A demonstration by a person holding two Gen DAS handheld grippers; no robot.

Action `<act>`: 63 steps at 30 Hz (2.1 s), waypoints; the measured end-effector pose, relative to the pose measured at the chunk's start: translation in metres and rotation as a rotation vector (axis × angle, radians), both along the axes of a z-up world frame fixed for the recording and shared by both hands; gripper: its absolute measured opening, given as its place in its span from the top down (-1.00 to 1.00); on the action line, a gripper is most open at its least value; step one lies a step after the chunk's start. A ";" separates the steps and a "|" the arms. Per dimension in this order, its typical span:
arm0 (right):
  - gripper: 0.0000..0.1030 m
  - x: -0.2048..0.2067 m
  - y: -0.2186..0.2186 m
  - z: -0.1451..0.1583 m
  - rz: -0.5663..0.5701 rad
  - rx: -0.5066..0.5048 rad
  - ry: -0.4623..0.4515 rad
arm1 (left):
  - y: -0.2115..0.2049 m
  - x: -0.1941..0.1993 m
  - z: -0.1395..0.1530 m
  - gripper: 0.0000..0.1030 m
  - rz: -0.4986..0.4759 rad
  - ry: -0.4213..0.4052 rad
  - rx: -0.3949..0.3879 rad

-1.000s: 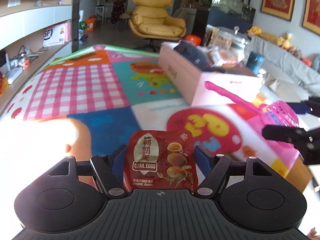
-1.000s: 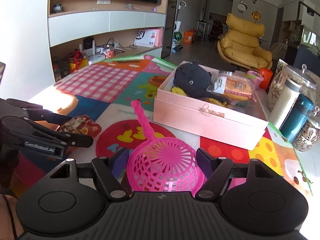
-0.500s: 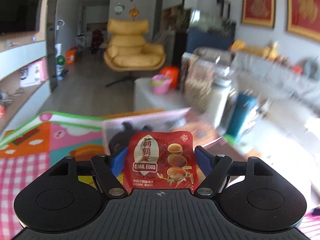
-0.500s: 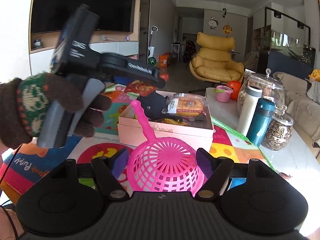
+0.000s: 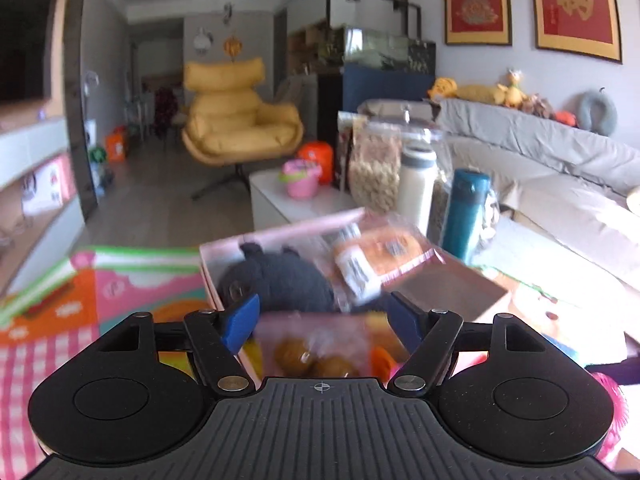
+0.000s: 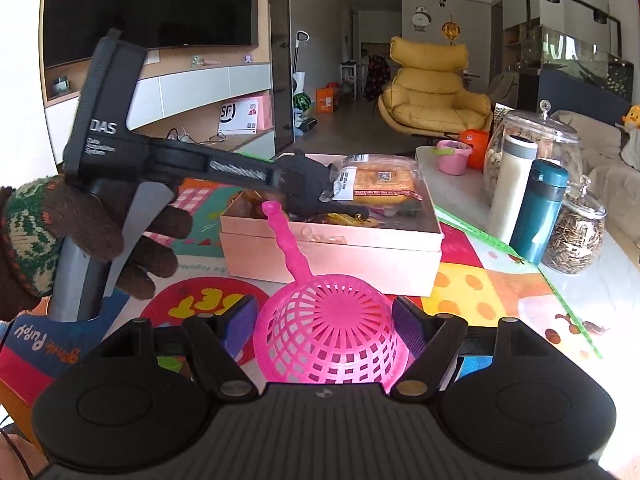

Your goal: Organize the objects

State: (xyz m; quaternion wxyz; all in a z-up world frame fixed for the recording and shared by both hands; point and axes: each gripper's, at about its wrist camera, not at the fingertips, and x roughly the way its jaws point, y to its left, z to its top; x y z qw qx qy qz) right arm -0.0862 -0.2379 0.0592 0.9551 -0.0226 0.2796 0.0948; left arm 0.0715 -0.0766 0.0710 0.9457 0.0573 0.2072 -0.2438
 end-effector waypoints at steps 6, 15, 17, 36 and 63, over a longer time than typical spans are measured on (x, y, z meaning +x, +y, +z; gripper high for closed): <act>-0.44 -0.001 -0.008 0.007 -0.024 -0.018 -0.016 | 0.061 -0.005 0.006 -0.44 0.140 0.059 -0.322; -0.59 0.095 0.003 0.056 -0.040 -0.056 -0.207 | 0.104 -0.012 -0.018 -0.44 0.204 0.263 -0.375; -0.75 0.118 0.005 0.044 -0.056 -0.070 -0.162 | 0.104 -0.011 -0.019 -0.44 0.210 0.273 -0.356; -0.86 0.055 -0.014 -0.013 -0.084 -0.058 -0.007 | 0.064 -0.053 -0.021 -0.44 0.229 0.148 -0.126; -1.00 0.059 0.013 -0.066 -0.196 -0.014 0.085 | 0.041 -0.088 -0.072 -0.39 0.334 0.187 0.035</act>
